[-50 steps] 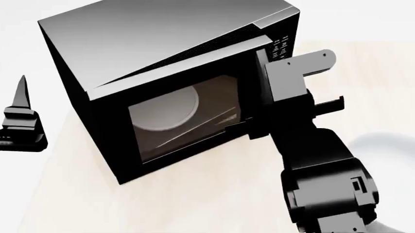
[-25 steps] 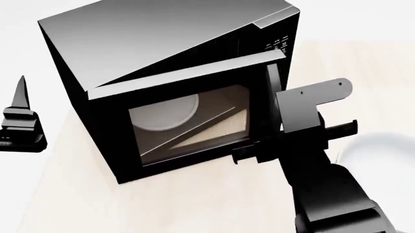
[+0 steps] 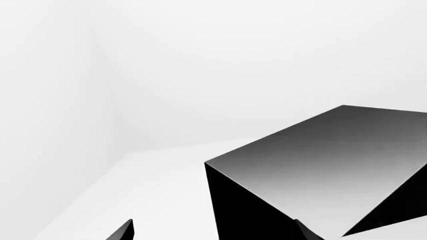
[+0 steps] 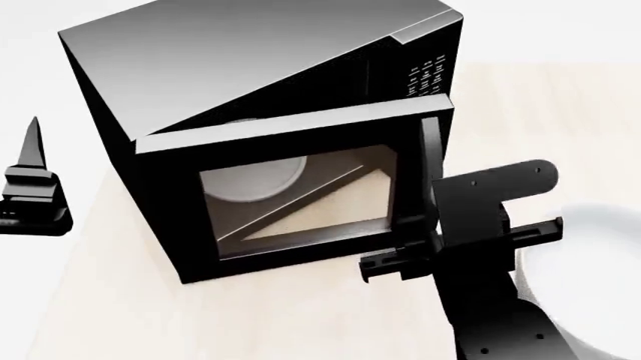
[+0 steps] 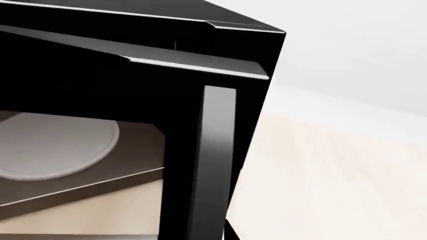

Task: Open the microwave.

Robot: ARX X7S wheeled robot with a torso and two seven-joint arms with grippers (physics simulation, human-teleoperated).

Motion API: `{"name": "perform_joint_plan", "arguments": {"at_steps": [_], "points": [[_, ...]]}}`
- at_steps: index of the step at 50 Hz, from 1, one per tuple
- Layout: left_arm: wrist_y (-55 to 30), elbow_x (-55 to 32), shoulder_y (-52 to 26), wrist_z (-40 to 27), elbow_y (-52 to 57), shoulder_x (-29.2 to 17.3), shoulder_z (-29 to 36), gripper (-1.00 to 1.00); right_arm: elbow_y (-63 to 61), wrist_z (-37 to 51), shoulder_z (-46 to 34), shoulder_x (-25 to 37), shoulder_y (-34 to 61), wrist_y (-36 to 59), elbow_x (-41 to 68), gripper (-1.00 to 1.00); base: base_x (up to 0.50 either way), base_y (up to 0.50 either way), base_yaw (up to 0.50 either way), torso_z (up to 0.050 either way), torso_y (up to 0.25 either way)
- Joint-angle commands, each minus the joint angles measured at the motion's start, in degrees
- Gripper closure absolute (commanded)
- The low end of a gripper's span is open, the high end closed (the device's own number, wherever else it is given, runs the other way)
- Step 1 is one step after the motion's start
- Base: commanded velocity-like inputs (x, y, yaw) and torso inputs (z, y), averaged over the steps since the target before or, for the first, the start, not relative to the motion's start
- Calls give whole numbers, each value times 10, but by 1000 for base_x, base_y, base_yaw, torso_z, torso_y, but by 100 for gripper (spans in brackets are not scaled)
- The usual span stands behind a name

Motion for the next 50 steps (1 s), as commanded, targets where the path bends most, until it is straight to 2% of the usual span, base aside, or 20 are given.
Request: {"name": "perform_joint_plan", "arguments": {"at_steps": [1,21,38,50], "points": [[2,-2,1,-2,-1,-1,0,-100,-84,21,21,4,-14,-37,-25,100,0,0,0,0,0],[2,-7,-1,-6,-3,-3,0,-100,-119,66,23,13,-76,-119,-69,100,0,0,0,2,5],[3,-11,-1,-9,-3,-6,2,-100,-90,77,32,3,-127,-193,-70,100,0,0,0,2,4],[9,-13,3,-11,-5,-7,2,-100,-82,75,32,1,-138,-207,-66,100,0,0,0,1,4]]}}
